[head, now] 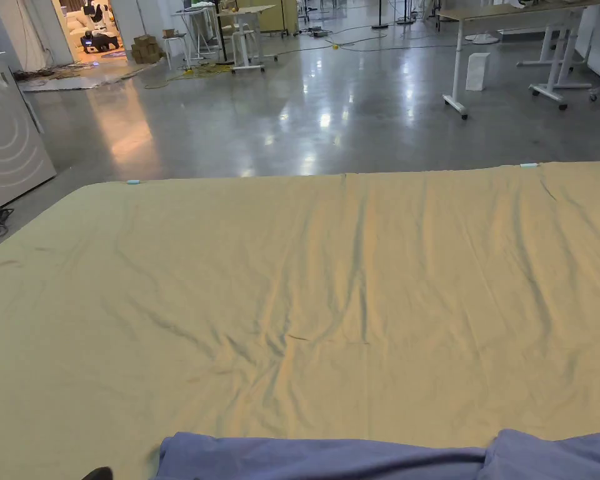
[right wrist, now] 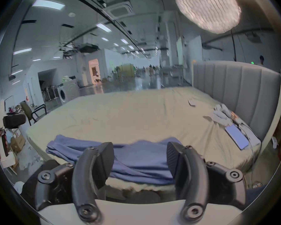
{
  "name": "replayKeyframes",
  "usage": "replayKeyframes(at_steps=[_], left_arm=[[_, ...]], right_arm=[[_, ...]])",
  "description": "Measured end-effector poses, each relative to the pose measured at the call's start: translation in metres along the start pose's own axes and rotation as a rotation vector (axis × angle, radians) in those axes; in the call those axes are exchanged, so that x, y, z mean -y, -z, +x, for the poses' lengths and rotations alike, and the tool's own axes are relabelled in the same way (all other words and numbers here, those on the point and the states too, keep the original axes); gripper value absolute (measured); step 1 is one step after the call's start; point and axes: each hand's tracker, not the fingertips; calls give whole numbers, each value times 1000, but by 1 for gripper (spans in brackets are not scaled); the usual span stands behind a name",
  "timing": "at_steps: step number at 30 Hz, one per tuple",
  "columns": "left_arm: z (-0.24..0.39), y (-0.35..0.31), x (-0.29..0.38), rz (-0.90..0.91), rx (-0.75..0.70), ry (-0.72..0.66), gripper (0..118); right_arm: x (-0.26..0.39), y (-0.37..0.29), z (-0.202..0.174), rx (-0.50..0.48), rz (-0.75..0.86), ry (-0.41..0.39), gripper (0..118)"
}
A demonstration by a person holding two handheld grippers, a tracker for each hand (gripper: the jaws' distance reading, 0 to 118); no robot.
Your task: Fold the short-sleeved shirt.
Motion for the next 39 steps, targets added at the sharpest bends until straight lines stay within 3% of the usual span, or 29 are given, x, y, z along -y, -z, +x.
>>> replayKeyframes(at_steps=[3,4,5,8,14,18,21,23,24,25,28,29,33,39], left_arm=[[15,-1,-11,13,33,1,45],[16,-2,-13,25,48,4,20],[18,-3,-16,34,66,7,7],[21,-6,-19,30,75,31,3],[15,-4,-11,-45,97,38,0],[-16,2,-5,-78,117,-152,0],[-43,13,-1,-125,36,-120,0],[-68,28,5,-174,65,-149,0],[-77,38,11,-198,78,-206,2],[-91,47,16,-225,106,-281,18],[-137,88,43,-362,183,-545,88],[-148,101,52,-382,181,-596,93],[-186,143,87,-471,119,-685,93],[-201,183,116,-533,174,-797,93]], right_arm=[[-8,0,-17,-23,14,8,41],[-11,-1,-20,-31,24,10,30],[-12,-1,-19,-40,32,10,22],[-17,-4,-25,-52,36,0,3],[-11,-3,-24,-50,8,-35,0],[-6,-5,-22,-43,-15,-26,0],[1,-5,-18,-44,-41,-14,0],[5,-3,-16,-47,-69,-1,0],[8,-2,-15,-52,-87,6,0],[11,-1,-14,-52,-97,13,0],[15,1,-12,-48,-127,28,0],[16,1,-13,-49,-138,28,0],[17,3,-14,-39,-175,5,0],[22,9,-13,-42,-224,21,0]])
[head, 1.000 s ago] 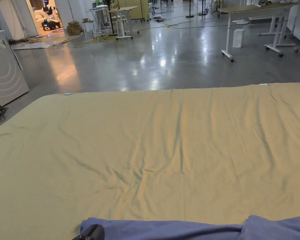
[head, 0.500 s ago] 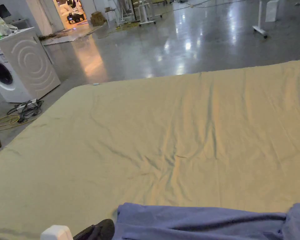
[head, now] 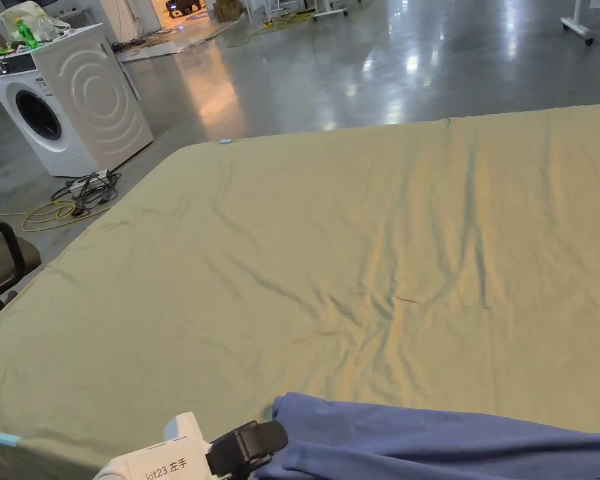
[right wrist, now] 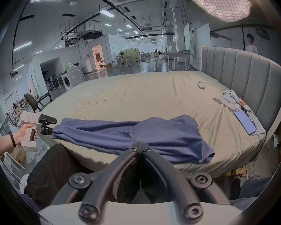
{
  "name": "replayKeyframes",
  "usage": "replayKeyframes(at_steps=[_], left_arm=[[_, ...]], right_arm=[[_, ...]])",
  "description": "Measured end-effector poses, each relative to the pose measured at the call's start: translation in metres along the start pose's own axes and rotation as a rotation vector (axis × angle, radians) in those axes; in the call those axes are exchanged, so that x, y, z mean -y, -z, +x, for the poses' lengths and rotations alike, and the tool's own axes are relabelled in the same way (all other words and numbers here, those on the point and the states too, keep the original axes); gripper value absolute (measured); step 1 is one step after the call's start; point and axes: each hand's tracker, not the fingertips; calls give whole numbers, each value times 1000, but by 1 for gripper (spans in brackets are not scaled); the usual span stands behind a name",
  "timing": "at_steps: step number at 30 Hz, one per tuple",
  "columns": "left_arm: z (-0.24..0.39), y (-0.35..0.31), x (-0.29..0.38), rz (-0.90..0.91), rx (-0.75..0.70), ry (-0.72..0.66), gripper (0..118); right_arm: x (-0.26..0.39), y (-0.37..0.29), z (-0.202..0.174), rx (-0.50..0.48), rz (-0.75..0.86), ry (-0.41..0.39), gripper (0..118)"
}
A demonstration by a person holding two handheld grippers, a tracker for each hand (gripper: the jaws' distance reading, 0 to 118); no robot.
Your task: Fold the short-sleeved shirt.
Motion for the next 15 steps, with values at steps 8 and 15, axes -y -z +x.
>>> replayKeyframes(at_steps=[8,15], left_arm=[[-4,36,-4,-18,128,-132,37],[18,41,39,-18,169,-202,11]], right_arm=[[-2,6,-4,-18,-6,35,0],[0,1,0,-10,-13,35,0]])
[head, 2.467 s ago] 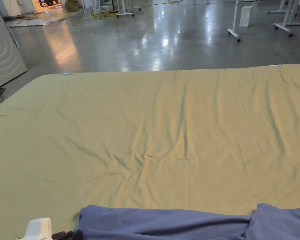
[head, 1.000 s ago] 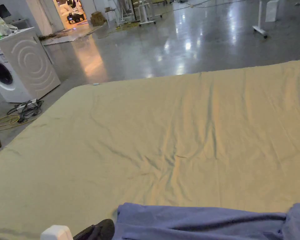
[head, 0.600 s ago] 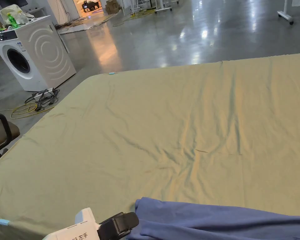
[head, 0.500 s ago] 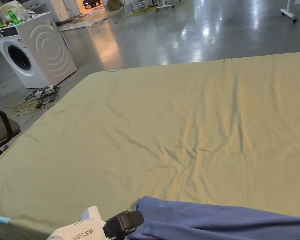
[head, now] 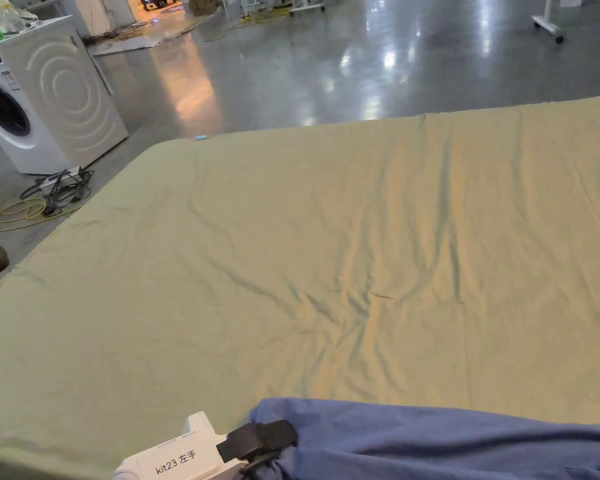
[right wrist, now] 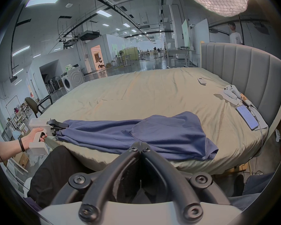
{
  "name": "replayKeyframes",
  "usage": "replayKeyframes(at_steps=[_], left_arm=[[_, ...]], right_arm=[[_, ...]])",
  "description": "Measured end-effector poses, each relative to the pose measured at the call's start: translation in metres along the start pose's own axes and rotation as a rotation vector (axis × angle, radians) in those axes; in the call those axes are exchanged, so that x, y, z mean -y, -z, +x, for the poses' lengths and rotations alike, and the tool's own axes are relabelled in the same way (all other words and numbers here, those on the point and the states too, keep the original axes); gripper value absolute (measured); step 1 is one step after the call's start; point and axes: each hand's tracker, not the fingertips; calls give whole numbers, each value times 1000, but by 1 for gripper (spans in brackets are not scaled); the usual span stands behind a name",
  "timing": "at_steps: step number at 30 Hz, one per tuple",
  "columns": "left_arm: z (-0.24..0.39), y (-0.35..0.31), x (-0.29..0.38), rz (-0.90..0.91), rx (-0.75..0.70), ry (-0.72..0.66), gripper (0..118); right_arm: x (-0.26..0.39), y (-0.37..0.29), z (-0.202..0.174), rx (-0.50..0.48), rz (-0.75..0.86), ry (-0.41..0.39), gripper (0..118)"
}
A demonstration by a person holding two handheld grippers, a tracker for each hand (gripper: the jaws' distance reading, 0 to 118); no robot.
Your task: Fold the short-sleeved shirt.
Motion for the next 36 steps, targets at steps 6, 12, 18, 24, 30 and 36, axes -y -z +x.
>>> replayKeyframes(at_steps=[6,12,18,24,30,36], left_arm=[[36,-38,-17,113,-26,-4,9],[59,-97,-55,237,-117,107,9],[112,-87,-42,152,-164,447,9],[153,8,19,-64,-98,561,9],[171,97,96,-239,-198,674,9],[175,94,96,-138,-114,643,97]], right_arm=[[8,-9,13,20,-10,25,0],[16,-15,24,27,0,82,0],[23,-15,27,21,0,109,0],[25,-29,23,24,29,115,0],[41,-46,18,32,8,117,0],[57,-48,18,57,-32,114,0]])
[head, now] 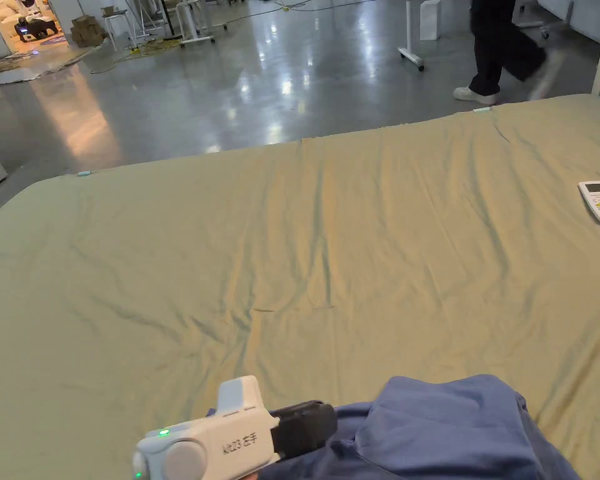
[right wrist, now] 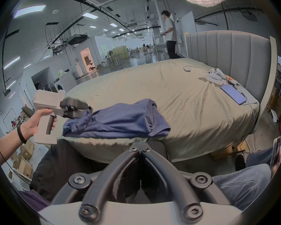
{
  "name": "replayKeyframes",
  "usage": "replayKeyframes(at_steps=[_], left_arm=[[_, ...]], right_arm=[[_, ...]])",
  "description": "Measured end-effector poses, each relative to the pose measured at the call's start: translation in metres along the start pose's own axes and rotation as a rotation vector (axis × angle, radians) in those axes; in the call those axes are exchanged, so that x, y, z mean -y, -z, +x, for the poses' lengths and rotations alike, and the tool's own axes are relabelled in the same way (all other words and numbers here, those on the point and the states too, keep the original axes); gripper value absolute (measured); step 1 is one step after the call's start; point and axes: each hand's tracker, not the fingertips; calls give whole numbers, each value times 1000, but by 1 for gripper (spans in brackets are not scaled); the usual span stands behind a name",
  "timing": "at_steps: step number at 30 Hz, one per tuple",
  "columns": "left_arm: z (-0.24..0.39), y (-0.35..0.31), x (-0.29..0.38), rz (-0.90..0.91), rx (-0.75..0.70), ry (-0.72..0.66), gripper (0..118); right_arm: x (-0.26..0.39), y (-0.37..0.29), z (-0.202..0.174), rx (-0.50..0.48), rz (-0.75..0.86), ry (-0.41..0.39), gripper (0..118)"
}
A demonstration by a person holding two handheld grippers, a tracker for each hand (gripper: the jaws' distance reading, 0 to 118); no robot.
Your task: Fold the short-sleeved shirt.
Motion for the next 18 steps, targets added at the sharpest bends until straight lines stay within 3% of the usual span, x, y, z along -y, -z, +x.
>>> replayKeyframes(at_steps=[3,4,5,6,7,8,10,12,14,18], left_arm=[[-12,-35,-9,163,74,-168,97],[-20,-40,-9,181,55,-227,91],[-30,-41,-8,182,52,-270,79],[-43,-39,-6,168,51,-292,58],[-48,-35,-3,143,39,-292,19],[-51,-27,2,103,12,-293,6],[-57,-5,18,30,8,-316,6],[-59,17,33,-38,104,-391,6],[-35,33,51,-97,102,-397,6],[-36,39,48,-60,74,-385,5]], right_arm=[[6,2,5,-2,-12,26,0],[7,3,7,-3,-17,38,0],[7,4,8,-5,-20,48,0],[7,5,8,-7,-22,56,0],[6,6,8,-7,-22,63,0],[5,7,8,-6,-23,71,0],[4,7,8,-7,-21,85,0],[2,6,8,-5,-13,95,0],[0,5,7,-1,-10,99,0],[-2,3,5,7,-14,79,0]])
